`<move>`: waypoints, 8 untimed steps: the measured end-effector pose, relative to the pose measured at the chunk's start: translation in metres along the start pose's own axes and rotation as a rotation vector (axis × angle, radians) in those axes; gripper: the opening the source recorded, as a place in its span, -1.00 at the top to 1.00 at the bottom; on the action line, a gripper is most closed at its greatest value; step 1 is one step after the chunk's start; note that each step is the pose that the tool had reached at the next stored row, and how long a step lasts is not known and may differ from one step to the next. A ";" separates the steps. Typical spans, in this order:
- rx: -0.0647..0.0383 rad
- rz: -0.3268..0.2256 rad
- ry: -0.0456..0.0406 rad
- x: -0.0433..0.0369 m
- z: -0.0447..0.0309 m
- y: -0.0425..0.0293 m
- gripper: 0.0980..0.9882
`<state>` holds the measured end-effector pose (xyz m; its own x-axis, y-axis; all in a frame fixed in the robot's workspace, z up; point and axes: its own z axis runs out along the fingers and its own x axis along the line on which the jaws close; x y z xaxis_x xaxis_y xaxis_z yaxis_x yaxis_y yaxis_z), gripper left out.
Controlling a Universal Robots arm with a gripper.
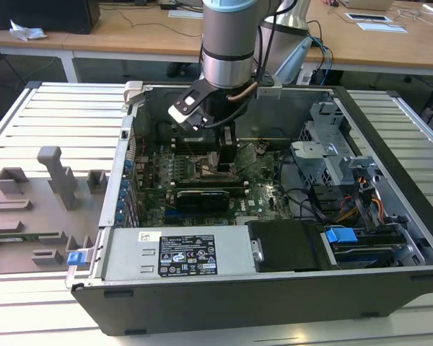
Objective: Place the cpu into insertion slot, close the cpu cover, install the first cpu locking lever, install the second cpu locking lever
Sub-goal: 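Place the cpu into insertion slot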
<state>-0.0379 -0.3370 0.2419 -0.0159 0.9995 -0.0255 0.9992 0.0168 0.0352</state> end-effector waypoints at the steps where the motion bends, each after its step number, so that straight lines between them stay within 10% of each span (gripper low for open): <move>1: 0.000 0.000 0.0001 0.0039 0.0014 0.0000 0.00; 8: 0.000 0.000 0.0000 0.0169 0.0171 -0.0052 0.00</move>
<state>-0.0427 -0.3206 0.2242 -0.0154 0.9996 -0.0255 0.9993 0.0163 0.0351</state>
